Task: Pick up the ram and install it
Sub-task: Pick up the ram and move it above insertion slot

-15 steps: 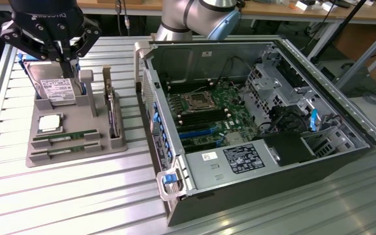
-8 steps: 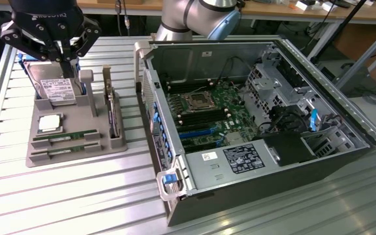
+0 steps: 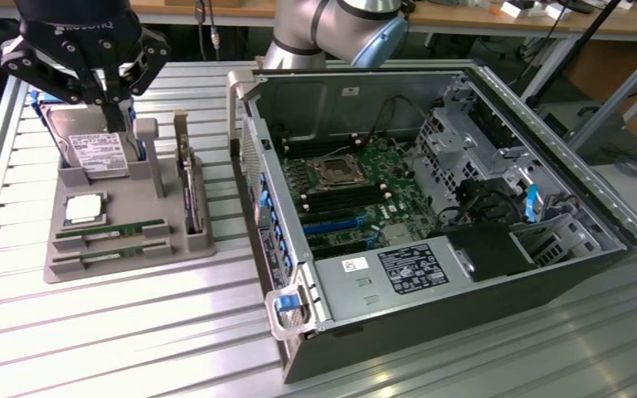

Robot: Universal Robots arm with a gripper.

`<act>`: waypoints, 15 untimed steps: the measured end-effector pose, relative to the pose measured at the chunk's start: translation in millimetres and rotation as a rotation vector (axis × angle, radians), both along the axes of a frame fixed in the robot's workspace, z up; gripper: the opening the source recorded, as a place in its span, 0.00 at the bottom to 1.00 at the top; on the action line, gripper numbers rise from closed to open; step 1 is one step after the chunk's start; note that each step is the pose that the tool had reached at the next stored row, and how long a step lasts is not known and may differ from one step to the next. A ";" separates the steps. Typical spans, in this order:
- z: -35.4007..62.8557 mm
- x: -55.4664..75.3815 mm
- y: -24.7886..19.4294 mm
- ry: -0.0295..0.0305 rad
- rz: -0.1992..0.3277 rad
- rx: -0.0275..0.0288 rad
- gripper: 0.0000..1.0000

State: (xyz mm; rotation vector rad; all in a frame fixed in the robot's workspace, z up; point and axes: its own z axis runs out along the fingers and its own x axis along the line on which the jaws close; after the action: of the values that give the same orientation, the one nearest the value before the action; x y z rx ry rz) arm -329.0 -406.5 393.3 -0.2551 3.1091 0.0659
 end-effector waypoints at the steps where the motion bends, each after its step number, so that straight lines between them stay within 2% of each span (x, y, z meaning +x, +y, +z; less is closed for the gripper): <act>1: 0.0 0.0 0.0 -0.0001 0.005 0.0000 0.10; 15: 0.0 0.0 0.0 0.0000 0.081 0.0000 0.10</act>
State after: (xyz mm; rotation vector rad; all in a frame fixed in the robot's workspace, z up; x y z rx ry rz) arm -329.0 -406.5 393.3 -0.3812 3.0978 0.0672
